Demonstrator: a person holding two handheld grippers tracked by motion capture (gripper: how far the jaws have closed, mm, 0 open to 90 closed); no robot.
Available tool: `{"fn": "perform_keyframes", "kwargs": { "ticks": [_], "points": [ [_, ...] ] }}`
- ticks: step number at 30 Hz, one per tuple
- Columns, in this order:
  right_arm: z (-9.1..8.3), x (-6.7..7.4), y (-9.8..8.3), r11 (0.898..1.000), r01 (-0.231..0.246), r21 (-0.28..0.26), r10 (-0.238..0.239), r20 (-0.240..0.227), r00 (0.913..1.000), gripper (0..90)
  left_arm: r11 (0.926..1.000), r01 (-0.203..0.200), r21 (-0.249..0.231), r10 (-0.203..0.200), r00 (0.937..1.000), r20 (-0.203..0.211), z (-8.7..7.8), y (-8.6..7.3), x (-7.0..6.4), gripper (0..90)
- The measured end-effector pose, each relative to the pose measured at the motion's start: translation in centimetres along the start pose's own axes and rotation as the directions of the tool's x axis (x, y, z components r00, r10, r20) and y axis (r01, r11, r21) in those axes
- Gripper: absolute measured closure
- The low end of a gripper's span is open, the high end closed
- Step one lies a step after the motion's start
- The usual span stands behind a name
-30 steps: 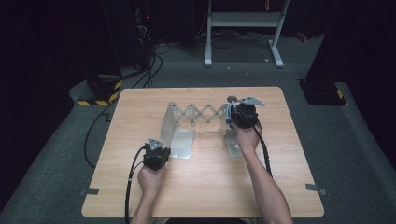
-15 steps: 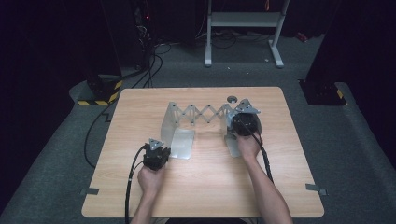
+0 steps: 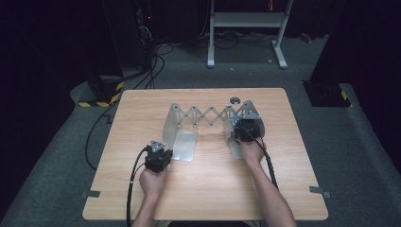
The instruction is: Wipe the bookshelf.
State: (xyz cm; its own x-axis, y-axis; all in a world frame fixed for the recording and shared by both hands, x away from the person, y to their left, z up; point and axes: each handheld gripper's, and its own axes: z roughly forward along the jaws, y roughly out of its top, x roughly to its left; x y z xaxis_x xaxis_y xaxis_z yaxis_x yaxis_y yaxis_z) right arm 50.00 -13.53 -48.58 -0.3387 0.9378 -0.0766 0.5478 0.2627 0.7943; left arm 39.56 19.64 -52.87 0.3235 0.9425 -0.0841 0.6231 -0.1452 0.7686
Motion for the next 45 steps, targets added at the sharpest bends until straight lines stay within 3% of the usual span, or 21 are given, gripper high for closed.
{"fn": "perform_keyframes", "kwargs": {
  "ticks": [3, 5, 10, 16, 26, 37, 41, 45],
  "points": [
    [0.4, -0.1, -0.5, 1.000, 0.000, 0.031, 0.000, -0.004, 1.0000, 81.3, 1.0000, 0.000, 0.000, 0.000, 1.0000, 0.000, 0.0, 0.0, 0.0, 85.0],
    [1.1, -0.3, -1.2, 0.996, -0.016, 0.084, 0.016, -0.005, 0.9999, 81.4, 1.0000, 0.000, 0.000, 0.000, 1.0000, 0.001, 0.0, 0.0, 0.0, 85.0],
    [1.6, -0.6, -2.2, 0.995, -0.027, 0.099, 0.025, 0.018, 0.9995, 81.5, 1.0000, 0.003, 0.000, -0.003, 1.0000, 0.002, 0.0, 0.0, 0.0, 85.0],
    [0.3, -0.8, -0.4, 0.998, -0.050, 0.043, 0.048, 0.037, 0.9982, 81.6, 1.0000, 0.008, 0.000, -0.008, 1.0000, 0.006, 0.0, 0.0, 0.1, 85.0],
    [-2.0, -1.1, 2.7, 0.996, -0.078, -0.046, 0.079, 0.029, 0.9964, 81.7, 0.9999, 0.012, 0.000, -0.012, 0.9999, 0.009, 0.0, 0.0, 0.1, 85.0],
    [-5.0, -2.2, 5.6, 0.979, -0.115, -0.166, 0.120, 0.021, 0.9925, 81.7, 1.0000, 0.004, 0.001, -0.004, 0.9999, 0.011, 0.0, 0.0, 0.1, 85.7],
    [-5.3, -2.6, 5.8, 0.979, -0.114, -0.171, 0.121, 0.031, 0.9922, 81.7, 1.0000, 0.002, 0.000, -0.002, 1.0000, 0.010, 0.0, 0.0, 0.0, 85.7],
    [-5.2, -2.1, 5.4, 0.983, -0.060, -0.176, 0.075, 0.079, 0.9941, 81.7, 1.0000, 0.001, 0.000, -0.001, 1.0000, 0.009, 0.0, 0.0, 0.1, 85.8]
  ]
}}
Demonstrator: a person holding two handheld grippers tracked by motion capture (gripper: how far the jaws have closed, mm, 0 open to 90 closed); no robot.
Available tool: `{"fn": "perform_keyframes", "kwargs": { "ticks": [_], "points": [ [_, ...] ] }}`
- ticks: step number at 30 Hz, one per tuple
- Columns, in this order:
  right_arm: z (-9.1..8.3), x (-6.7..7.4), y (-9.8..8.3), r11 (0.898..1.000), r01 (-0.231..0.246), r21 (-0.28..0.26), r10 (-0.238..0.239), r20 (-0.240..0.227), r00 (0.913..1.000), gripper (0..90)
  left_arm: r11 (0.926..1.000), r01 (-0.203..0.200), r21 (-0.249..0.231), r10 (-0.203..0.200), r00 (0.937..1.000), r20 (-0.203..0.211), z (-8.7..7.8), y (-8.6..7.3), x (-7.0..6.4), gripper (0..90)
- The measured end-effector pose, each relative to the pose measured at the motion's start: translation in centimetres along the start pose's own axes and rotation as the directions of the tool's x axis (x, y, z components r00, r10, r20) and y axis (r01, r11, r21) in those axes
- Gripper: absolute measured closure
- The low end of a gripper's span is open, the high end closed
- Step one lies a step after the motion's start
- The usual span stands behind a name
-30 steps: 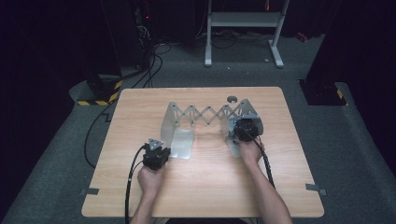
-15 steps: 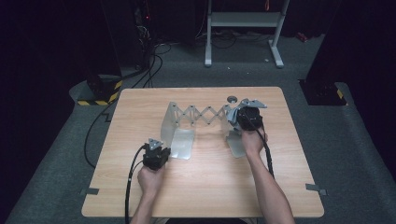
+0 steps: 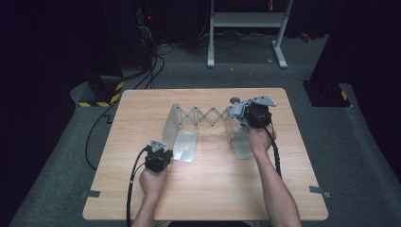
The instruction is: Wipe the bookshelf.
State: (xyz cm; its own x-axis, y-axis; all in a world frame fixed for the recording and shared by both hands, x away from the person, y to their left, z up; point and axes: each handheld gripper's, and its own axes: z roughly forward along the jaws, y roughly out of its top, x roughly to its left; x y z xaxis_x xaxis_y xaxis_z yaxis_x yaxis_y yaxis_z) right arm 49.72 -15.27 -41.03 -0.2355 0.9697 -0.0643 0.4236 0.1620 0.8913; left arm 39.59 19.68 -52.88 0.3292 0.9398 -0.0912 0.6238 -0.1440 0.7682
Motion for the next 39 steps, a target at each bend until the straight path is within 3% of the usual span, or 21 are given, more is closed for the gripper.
{"fn": "perform_keyframes", "kwargs": {
  "ticks": [6, 11, 15, 19, 26, 30, 33, 39],
  "points": [
    [-0.2, 0.5, -0.5, 0.998, 0.054, -0.020, -0.054, 0.029, 0.9981, 81.6, 1.0000, 0.000, 0.000, 0.000, 1.0000, 0.001, 0.0, 0.0, 0.0, 85.8],
    [0.2, 1.0, -1.3, 0.997, 0.077, 0.002, -0.077, 0.002, 0.9970, 81.7, 1.0000, -0.001, 0.000, 0.001, 1.0000, 0.000, 0.0, 0.0, 0.0, 85.8],
    [1.6, 0.6, -2.5, 0.998, 0.037, 0.058, -0.037, -0.006, 0.9993, 81.7, 1.0000, 0.000, 0.000, 0.000, 1.0000, 0.000, 0.0, 0.0, 0.0, 85.8],
    [2.8, 0.5, -3.9, 0.993, 0.045, 0.112, -0.046, 0.003, 0.9990, 81.7, 1.0000, -0.001, 0.000, 0.001, 1.0000, 0.000, 0.0, 0.0, 0.0, 85.9],
    [5.3, 0.7, -6.5, 0.971, 0.050, 0.234, -0.052, 0.003, 0.9986, 81.7, 1.0000, -0.001, 0.000, 0.001, 1.0000, 0.001, 0.0, 0.0, 0.0, 86.2],
    [6.3, 0.7, -7.4, 0.961, 0.037, 0.275, -0.037, -0.004, 0.9993, 81.7, 1.0000, 0.000, 0.000, 0.000, 1.0000, 0.001, 0.0, 0.0, 0.0, 86.2],
    [6.2, 0.6, -7.2, 0.963, 0.027, 0.268, -0.024, -0.012, 0.9996, 81.7, 1.0000, 0.001, 0.000, -0.001, 1.0000, 0.002, 0.0, 0.0, 0.0, 86.2],
    [4.5, 0.3, -5.6, 0.982, 0.008, 0.189, -0.003, -0.023, 0.9997, 81.7, 1.0000, 0.001, 0.000, -0.001, 1.0000, 0.001, 0.0, 0.0, 0.0, 86.2]
  ]
}}
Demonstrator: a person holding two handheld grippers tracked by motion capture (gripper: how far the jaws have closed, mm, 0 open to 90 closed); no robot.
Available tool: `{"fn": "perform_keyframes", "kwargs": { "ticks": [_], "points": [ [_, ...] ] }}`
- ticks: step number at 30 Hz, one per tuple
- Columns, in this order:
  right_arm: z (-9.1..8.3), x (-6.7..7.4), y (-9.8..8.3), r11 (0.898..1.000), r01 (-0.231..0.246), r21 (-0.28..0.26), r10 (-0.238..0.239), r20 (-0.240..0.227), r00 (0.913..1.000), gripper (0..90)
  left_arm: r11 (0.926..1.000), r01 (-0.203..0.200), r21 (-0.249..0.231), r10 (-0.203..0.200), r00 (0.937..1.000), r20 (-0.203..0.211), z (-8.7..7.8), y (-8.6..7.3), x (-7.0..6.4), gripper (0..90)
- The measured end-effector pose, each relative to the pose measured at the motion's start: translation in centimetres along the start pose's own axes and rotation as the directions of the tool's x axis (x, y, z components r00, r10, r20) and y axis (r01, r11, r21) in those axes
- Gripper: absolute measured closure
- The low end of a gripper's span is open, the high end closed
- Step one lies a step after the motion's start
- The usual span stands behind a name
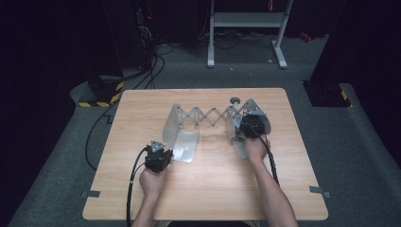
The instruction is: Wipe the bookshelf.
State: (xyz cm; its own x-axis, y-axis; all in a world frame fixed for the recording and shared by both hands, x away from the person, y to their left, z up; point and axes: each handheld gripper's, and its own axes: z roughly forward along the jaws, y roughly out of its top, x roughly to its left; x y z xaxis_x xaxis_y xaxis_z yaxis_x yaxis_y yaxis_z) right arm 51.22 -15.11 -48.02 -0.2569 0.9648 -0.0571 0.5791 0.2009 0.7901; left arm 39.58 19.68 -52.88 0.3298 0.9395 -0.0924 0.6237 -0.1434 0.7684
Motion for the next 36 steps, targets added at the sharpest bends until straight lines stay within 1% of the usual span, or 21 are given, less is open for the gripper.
{"fn": "perform_keyframes", "kwargs": {
  "ticks": [3, 4, 6, 8, 11, 15, 18, 21, 26, 29, 31, 33, 36],
  "points": [
    [-1.0, -0.2, 0.7, 0.999, -0.008, -0.047, 0.008, -0.009, 0.9999, 81.6, 1.0000, 0.000, 0.000, 0.000, 1.0000, 0.000, 0.0, 0.0, 0.0, 86.2],
    [-1.3, -0.2, 1.1, 0.999, -0.010, -0.047, 0.009, -0.011, 0.9999, 81.6, 1.0000, 0.000, 0.000, 0.000, 1.0000, 0.000, 0.0, 0.0, 0.0, 86.2],
    [-1.9, -0.3, 1.9, 0.998, -0.003, -0.066, 0.002, -0.013, 0.9999, 81.6, 1.0000, 0.001, 0.000, -0.001, 1.0000, 0.002, 0.0, 0.0, 0.0, 86.2],
    [-2.4, -0.4, 2.6, 0.996, -0.012, -0.083, 0.010, -0.020, 0.9998, 81.5, 1.0000, 0.001, 0.000, -0.001, 1.0000, 0.003, 0.0, 0.0, 0.0, 86.3],
    [-3.2, -0.5, 3.6, 0.992, -0.013, -0.125, 0.011, -0.019, 0.9998, 81.6, 1.0000, 0.003, 0.001, -0.003, 1.0000, 0.004, 0.0, 0.0, 0.0, 86.3],
    [-3.8, -0.5, 4.3, 0.990, -0.007, -0.141, 0.005, -0.016, 0.9999, 81.5, 1.0000, 0.004, 0.000, -0.004, 1.0000, 0.005, 0.0, 0.0, 0.0, 86.3],
    [-3.7, -0.5, 4.2, 0.990, -0.004, -0.143, 0.003, -0.012, 0.9999, 81.5, 1.0000, 0.005, 0.000, -0.005, 1.0000, 0.005, 0.0, 0.0, 0.0, 86.3],
    [-2.9, -0.4, 3.6, 0.993, 0.006, -0.119, -0.006, -0.005, 1.0000, 81.5, 1.0000, 0.005, 0.000, -0.005, 1.0000, 0.006, 0.0, 0.0, 0.0, 86.3],
    [-0.7, -0.4, 1.2, 0.999, 0.012, -0.032, -0.013, -0.013, 0.9998, 81.6, 1.0000, 0.006, 0.000, -0.006, 1.0000, 0.007, 0.0, 0.0, 0.0, 86.3],
    [0.6, -0.3, -0.2, 1.000, 0.007, 0.022, -0.007, -0.015, 0.9999, 81.6, 1.0000, 0.007, 0.000, -0.007, 0.9999, 0.007, 0.0, 0.0, 0.1, 86.3],
    [1.3, -0.3, -0.9, 0.998, 0.015, 0.055, -0.014, -0.015, 0.9998, 81.6, 1.0000, 0.007, 0.000, -0.007, 0.9999, 0.007, 0.0, 0.0, 0.1, 86.3],
    [1.8, -0.3, -1.3, 0.997, 0.027, 0.073, -0.026, -0.014, 0.9996, 81.6, 1.0000, 0.008, 0.000, -0.008, 0.9999, 0.007, 0.0, 0.0, 0.1, 86.3],
    [1.9, -0.3, -1.7, 0.996, 0.036, 0.079, -0.035, -0.012, 0.9993, 81.6, 1.0000, 0.008, 0.000, -0.008, 0.9999, 0.007, 0.0, 0.0, 0.1, 86.3]
  ]
}}
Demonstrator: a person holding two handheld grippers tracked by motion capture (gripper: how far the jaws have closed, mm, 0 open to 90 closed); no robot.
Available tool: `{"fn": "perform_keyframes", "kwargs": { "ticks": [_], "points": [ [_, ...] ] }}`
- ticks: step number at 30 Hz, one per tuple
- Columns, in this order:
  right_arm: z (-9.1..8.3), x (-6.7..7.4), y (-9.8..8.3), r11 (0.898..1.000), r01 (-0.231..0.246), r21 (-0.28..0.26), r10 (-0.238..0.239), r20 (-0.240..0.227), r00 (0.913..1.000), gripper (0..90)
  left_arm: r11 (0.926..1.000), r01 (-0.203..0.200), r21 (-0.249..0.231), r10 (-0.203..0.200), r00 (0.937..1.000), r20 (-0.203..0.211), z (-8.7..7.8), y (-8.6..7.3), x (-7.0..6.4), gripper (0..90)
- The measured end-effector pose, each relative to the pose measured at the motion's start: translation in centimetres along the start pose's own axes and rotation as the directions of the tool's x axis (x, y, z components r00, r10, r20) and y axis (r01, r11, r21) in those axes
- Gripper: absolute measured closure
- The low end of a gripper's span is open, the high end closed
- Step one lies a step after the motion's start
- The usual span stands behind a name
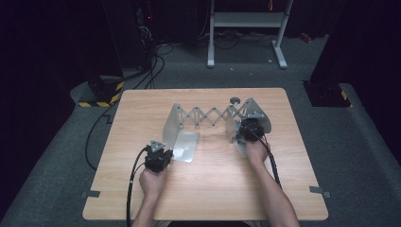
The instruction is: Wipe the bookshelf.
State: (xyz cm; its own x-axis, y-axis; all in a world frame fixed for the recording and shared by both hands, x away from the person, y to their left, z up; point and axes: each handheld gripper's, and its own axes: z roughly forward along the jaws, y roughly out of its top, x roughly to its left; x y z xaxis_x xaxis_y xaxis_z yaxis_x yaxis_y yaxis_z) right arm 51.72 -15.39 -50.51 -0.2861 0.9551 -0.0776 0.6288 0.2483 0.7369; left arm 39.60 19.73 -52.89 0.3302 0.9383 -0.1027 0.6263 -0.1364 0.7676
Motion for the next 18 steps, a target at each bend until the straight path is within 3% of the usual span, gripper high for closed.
{"fn": "perform_keyframes", "kwargs": {
  "ticks": [3, 7, 18],
  "points": [
    [-0.4, -0.2, -0.1, 1.000, -0.008, -0.004, 0.008, -0.003, 1.0000, 81.6, 1.0000, 0.002, 0.000, -0.002, 1.0000, 0.001, 0.0, 0.0, 0.0, 86.3],
    [-2.4, -0.7, 0.6, 0.996, -0.059, -0.068, 0.058, -0.022, 0.9981, 81.6, 1.0000, 0.002, -0.001, -0.002, 1.0000, 0.002, 0.0, 0.0, 0.0, 86.3],
    [-6.8, -1.7, 2.1, 0.976, -0.079, -0.205, 0.078, -0.012, 0.9969, 81.6, 1.0000, 0.002, -0.001, -0.002, 1.0000, 0.003, 0.0, 0.0, 0.1, 86.4]
  ]
}}
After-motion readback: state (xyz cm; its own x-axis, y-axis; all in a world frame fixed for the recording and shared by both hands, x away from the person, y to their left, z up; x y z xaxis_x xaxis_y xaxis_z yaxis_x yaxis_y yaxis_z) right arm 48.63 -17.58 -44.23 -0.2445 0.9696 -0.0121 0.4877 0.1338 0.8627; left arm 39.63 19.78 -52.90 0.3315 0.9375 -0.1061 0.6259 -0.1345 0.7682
